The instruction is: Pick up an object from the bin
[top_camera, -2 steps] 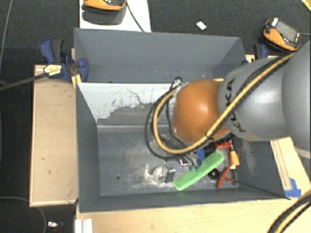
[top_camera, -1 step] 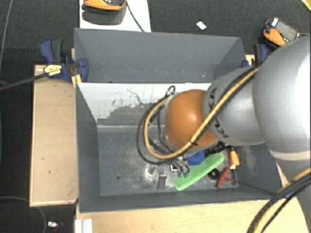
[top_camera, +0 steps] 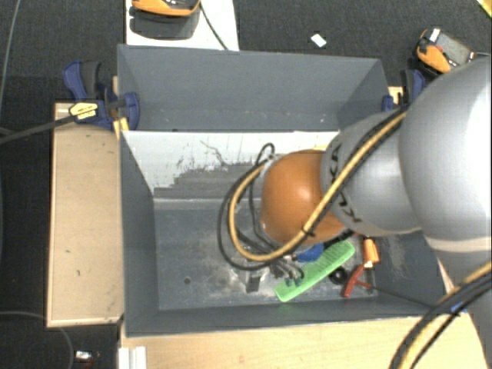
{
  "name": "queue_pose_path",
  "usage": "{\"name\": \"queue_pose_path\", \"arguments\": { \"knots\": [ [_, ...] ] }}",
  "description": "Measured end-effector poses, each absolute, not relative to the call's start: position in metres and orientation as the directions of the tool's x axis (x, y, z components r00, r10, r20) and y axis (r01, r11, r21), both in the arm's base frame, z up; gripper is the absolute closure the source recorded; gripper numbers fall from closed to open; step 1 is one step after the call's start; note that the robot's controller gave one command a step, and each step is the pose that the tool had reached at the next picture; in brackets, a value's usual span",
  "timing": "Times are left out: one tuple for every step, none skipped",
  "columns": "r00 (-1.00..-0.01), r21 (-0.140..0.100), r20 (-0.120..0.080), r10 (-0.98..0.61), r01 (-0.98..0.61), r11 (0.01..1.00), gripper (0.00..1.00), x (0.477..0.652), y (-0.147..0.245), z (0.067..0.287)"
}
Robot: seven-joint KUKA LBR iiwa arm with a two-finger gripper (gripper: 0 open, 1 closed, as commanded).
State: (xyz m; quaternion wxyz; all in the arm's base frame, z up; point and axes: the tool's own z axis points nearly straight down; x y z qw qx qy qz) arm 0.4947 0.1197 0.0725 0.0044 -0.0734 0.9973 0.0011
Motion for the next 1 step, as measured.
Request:
{"name": "queue_pose_path", "arguments": {
  "knots": [
    [-0.989,0.002,-0.009,-0.145,-0.145,0.989,1.00,0.4947,0.1197,0.0728]
  ]
}}
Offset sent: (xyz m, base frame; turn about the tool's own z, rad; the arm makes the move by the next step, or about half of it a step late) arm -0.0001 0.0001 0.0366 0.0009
